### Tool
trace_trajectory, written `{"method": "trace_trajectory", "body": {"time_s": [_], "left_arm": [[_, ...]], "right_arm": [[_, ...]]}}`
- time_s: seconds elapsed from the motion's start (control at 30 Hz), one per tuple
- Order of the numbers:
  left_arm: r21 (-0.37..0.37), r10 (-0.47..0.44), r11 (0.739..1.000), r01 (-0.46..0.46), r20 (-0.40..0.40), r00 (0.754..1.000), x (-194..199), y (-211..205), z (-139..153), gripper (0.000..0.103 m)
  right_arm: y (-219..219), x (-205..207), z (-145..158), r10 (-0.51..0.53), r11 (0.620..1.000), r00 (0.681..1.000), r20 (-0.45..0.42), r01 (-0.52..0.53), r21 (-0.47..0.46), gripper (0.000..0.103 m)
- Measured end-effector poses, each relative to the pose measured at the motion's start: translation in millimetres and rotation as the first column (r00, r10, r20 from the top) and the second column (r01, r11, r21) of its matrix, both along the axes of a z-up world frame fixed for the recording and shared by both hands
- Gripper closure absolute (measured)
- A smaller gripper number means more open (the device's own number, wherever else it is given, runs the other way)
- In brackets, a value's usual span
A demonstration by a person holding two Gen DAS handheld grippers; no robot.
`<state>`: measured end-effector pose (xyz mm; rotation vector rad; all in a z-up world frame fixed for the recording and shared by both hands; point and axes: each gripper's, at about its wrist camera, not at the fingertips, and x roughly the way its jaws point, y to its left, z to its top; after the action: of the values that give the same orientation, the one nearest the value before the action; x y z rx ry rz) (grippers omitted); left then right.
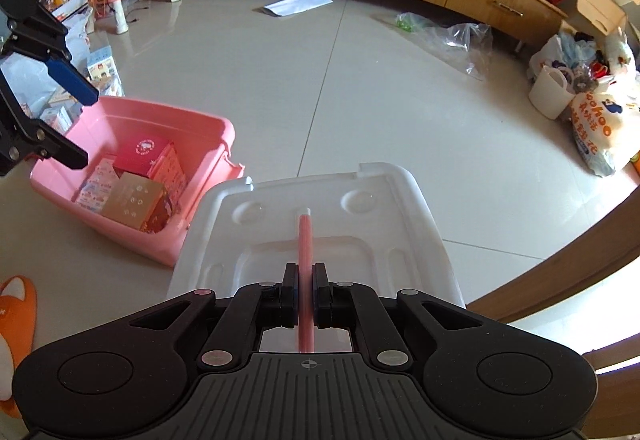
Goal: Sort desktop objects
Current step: 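Lift the white lid by its pink handle with the right gripper over the bin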
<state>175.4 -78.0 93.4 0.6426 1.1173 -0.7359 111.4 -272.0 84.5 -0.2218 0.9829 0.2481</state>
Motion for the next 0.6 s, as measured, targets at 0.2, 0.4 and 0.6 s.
{"method": "trace_trajectory", "body": {"time_s": [0.2, 0.4, 0.6], "left_arm": [[-0.009, 0.043, 0.999, -0.043, -0.002, 0.999, -1, 29, 5, 0.038], [0.025, 0.087, 0.996, -0.086, -0.015, 0.996, -4, 68, -3, 0.038], [0.053, 0.17, 0.984, -0.168, -0.024, 0.985, -3, 116, -8, 0.038]], "right_arm": [[30, 19, 17, 0.05, 0.997, 0.998, 0.029, -0.052, 0.063, 0.098], [92, 43, 11, 0.17, 0.982, 0.985, 0.018, -0.171, 0.078, 0.098], [164, 67, 0, 0.284, 0.954, 0.959, 0.015, -0.284, 0.095, 0.098]]}}
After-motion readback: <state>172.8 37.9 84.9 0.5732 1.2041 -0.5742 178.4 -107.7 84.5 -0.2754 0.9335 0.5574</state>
